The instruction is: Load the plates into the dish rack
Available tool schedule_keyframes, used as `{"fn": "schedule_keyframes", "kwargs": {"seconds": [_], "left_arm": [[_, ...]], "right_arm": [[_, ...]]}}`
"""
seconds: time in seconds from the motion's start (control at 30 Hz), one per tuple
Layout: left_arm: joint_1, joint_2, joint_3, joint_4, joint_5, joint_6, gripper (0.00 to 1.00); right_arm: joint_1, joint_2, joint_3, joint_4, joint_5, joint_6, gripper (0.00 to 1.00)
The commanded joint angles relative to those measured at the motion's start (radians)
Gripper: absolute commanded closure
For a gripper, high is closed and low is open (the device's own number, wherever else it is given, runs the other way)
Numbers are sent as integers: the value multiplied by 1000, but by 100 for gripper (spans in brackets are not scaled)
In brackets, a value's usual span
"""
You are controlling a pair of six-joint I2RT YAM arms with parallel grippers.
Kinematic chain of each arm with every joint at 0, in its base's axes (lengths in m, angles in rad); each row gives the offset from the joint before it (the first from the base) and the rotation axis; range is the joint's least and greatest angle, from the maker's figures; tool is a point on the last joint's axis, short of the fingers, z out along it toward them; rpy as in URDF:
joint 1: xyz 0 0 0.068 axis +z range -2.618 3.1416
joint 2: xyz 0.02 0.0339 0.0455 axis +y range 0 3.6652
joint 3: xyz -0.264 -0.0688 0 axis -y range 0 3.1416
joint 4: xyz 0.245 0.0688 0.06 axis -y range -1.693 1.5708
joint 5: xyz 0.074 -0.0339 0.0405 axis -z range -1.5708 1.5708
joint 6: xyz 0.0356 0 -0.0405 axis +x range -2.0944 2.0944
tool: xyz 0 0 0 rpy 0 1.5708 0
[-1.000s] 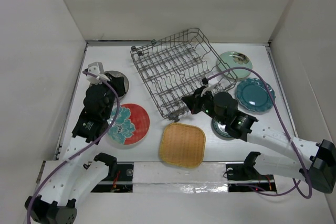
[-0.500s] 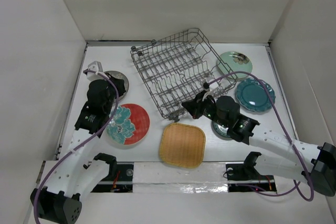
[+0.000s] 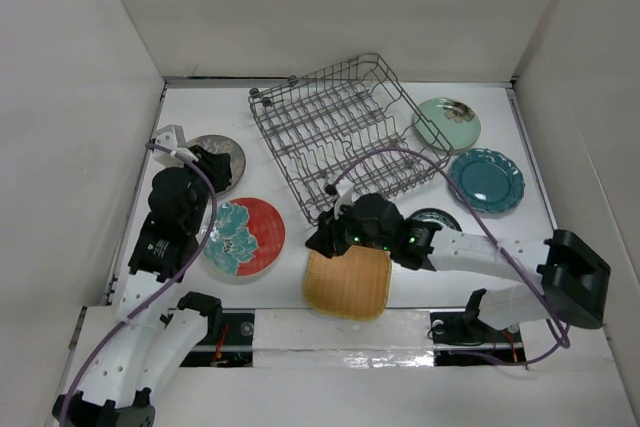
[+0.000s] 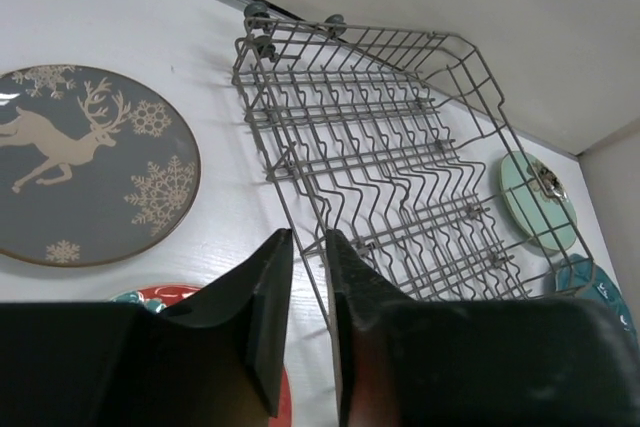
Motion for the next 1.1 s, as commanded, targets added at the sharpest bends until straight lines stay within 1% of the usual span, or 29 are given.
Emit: {"fn": "schedule_keyframes", "kwargs": {"seconds": [0.0,0.03,0.07,0.1,0.13,0.17,0.2,0.3,0.33,0.37,0.4,0.5,0.53,0.57,0.6,0.63,0.7,0.77,0.9,0.97,1.0,1.07], "left_arm": [[3,-53,12,26,26,51,82],[3,-64,6,29,29,54,81],[3,-87,2,36,35,56,80],[3,-98,-4,58,55,61,78],[3,-109,-18,68,67,62,78],[3,-130,-26,78,78,64,77],[3,-139,-34,99,102,67,77],[3,-179,-64,125,145,79,73],[3,-190,-78,128,153,90,72],[3,-213,-87,128,153,94,71],[3,-225,-93,128,199,100,71],[3,-276,-109,128,233,108,70],[-10,-291,-118,153,230,111,69],[-45,-320,-124,156,218,116,69],[-56,-332,-129,159,202,117,69],[-56,-343,-135,157,201,122,69],[-99,-366,-136,156,182,131,69],[-120,-394,-132,157,173,139,68],[-172,-431,-132,147,153,150,68],[-184,-454,-132,141,132,151,68],[-185,-460,-132,139,124,151,68],[-204,-475,-130,136,121,153,68]], "right_arm": [[60,74,104,36,56,67,56],[70,100,120,39,77,85,54],[80,126,143,47,109,107,47],[89,182,152,71,120,154,44],[101,213,160,82,124,180,43],[101,244,172,113,128,244,42],[112,302,177,134,133,280,42],[147,376,190,191,195,406,42],[173,420,201,190,261,430,42],[185,440,212,185,283,460,42],[195,462,220,188,301,522,42],[228,535,243,178,377,662,42],[238,551,249,178,425,693,42],[250,580,256,170,446,726,42],[250,592,264,146,458,792,42],[250,606,269,144,485,822,42],[259,647,281,130,515,916,42],[259,673,284,136,545,973,42],[268,730,287,167,596,1139,42],[278,752,302,161,620,1179,43],[278,764,330,133,631,1216,44],[278,796,347,130,641,1247,47]]}}
